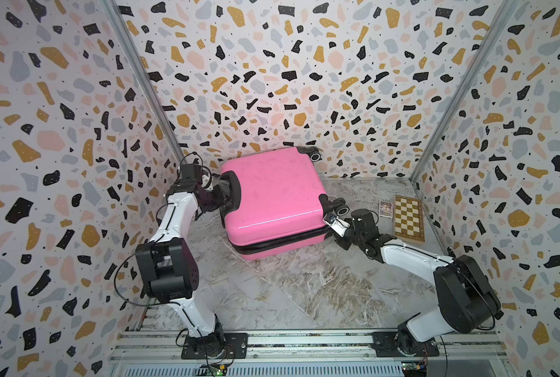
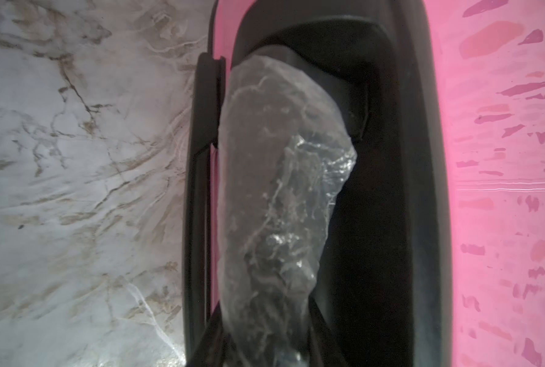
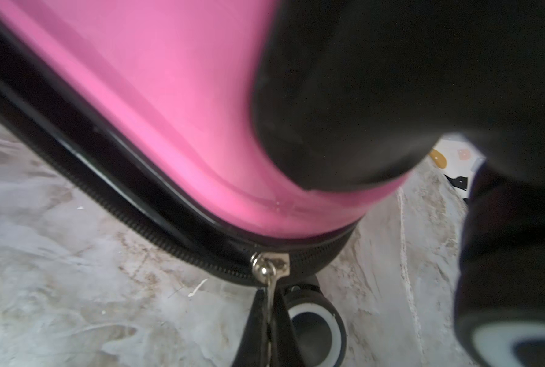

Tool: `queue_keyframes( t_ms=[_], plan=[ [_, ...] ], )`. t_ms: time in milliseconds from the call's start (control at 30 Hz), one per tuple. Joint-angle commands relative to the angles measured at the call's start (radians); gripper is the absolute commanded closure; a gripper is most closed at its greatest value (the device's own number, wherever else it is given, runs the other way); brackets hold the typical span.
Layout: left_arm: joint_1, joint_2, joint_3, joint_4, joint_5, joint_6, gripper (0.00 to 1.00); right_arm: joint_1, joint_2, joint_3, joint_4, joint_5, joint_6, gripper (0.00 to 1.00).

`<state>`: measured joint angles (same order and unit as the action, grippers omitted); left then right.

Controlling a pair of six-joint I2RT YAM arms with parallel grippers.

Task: Close the suitcase zippers
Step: Zip the zipper on the suitcase.

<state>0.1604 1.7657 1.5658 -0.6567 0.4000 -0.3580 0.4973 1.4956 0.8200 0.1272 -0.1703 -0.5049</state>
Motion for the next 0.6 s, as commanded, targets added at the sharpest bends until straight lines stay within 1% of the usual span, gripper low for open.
queue_keyframes(
  t_ms=[0,67,200,333,567],
  plan=[
    [-0.009,-0.025,-0.022,0.062,0.069,-0.063,0.92,0.045,-0.060,-0.002,-0.054,-0.126,0.025,1.00],
    [-0.009,-0.063,-0.046,0.091,0.040,-0.108,1.00,0.062,-0.072,-0.002,-0.074,-0.158,0.039,1.00],
    [-0.015,-0.126,-0.098,0.156,-0.024,-0.174,1.00,0.100,-0.092,-0.018,-0.099,-0.196,0.060,1.00],
    [-0.018,-0.168,-0.138,0.184,-0.093,-0.217,1.00,0.139,-0.114,-0.046,-0.118,-0.228,0.073,1.00],
    [-0.018,-0.207,-0.169,0.219,-0.187,-0.250,1.00,0.196,-0.183,-0.085,-0.159,-0.238,0.079,1.00]
  ],
)
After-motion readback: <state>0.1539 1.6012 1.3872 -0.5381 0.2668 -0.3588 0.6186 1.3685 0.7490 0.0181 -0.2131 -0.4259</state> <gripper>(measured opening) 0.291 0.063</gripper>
